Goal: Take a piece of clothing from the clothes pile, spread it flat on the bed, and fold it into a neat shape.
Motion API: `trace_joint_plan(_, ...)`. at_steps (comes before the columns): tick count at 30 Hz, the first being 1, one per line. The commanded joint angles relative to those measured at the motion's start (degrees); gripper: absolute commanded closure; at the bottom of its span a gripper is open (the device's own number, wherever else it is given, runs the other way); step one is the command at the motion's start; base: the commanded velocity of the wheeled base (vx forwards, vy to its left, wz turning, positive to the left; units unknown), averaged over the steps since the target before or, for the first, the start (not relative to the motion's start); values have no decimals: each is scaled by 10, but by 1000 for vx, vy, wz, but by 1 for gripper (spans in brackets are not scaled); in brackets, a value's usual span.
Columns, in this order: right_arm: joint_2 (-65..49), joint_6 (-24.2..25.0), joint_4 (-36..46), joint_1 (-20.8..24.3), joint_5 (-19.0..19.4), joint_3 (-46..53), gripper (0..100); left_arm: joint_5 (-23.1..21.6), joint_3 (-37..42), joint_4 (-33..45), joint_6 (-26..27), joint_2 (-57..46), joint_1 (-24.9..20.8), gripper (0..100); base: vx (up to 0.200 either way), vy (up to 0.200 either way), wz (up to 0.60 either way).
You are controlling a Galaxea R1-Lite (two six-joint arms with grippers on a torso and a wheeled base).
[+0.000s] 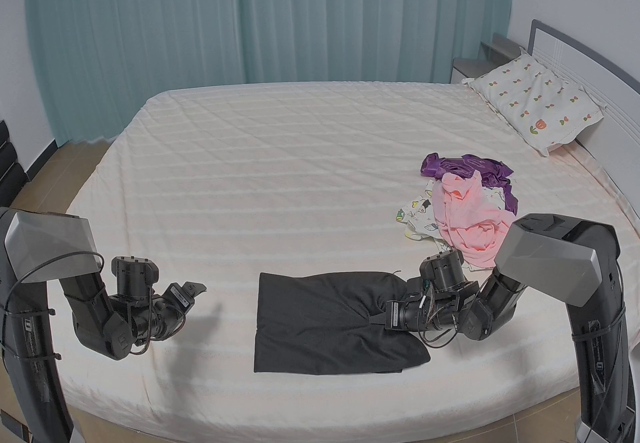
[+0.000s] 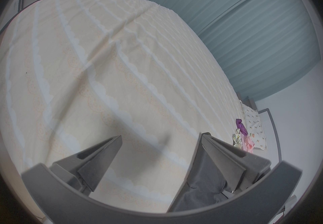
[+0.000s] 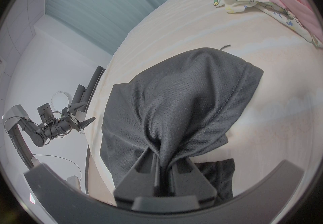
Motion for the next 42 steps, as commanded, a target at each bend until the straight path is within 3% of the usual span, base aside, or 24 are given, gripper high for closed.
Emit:
trace_joint_plan(1,-4,0,-1,-5,1,9,100,0,-1,0,-1,0,0,0,0,0,0)
trace_joint_plan(8,-23,25,0,-18,7,15,100,0,0,1,-1,0,0,0,0,0,0)
trace_joint_plan(13,-34,27,0,-25,35,26,100,-1,0,1,-1,0,0,0,0,-200,0)
trace_joint_plan(38,-34,26,-1,-23,36,30,100,-1,-1,0,-1,0,0,0,0,-200,0)
trace_joint_plan(42,-32,28,-1,-23,34,23,100,-1,-1,0,-1,0,0,0,0,0,0)
